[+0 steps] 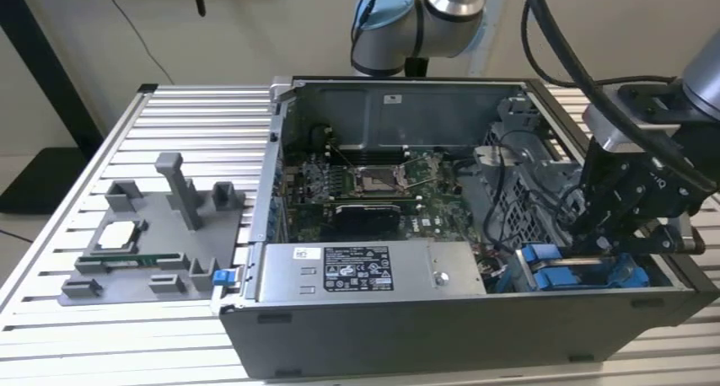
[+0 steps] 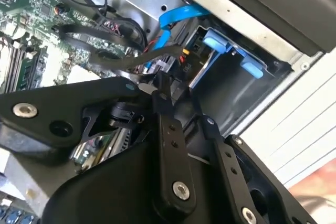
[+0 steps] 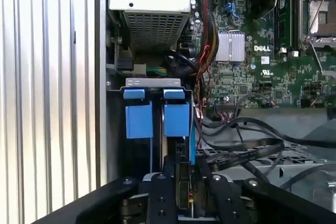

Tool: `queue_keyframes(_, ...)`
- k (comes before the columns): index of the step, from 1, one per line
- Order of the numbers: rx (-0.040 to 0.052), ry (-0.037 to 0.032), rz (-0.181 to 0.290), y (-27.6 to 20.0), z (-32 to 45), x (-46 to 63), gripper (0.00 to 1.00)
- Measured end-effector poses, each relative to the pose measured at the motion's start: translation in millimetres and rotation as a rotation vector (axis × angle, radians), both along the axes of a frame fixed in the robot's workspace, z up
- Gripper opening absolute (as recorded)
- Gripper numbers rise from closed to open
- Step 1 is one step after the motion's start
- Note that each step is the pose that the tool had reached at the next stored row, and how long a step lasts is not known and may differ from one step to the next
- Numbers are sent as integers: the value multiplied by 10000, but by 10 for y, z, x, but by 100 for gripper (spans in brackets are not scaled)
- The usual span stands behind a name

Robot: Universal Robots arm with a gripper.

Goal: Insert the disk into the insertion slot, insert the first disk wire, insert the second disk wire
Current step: 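Insert the second disk wire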

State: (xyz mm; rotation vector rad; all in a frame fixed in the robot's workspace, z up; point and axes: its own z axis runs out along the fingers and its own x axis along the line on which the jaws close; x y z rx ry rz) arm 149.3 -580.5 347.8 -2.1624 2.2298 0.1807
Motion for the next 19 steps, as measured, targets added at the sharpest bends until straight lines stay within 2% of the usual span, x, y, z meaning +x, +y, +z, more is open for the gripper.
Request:
queue_keyframes(7, -8, 10, -1, 0, 306, -5, 100)
queue_keyframes(10, -6, 17, -2, -1, 409, -5, 100)
queue_keyframes(14, -1, 17, -2, -1, 489, -6, 100)
queue_keyframes(19, 27, 17, -2, 0, 491, -5, 100)
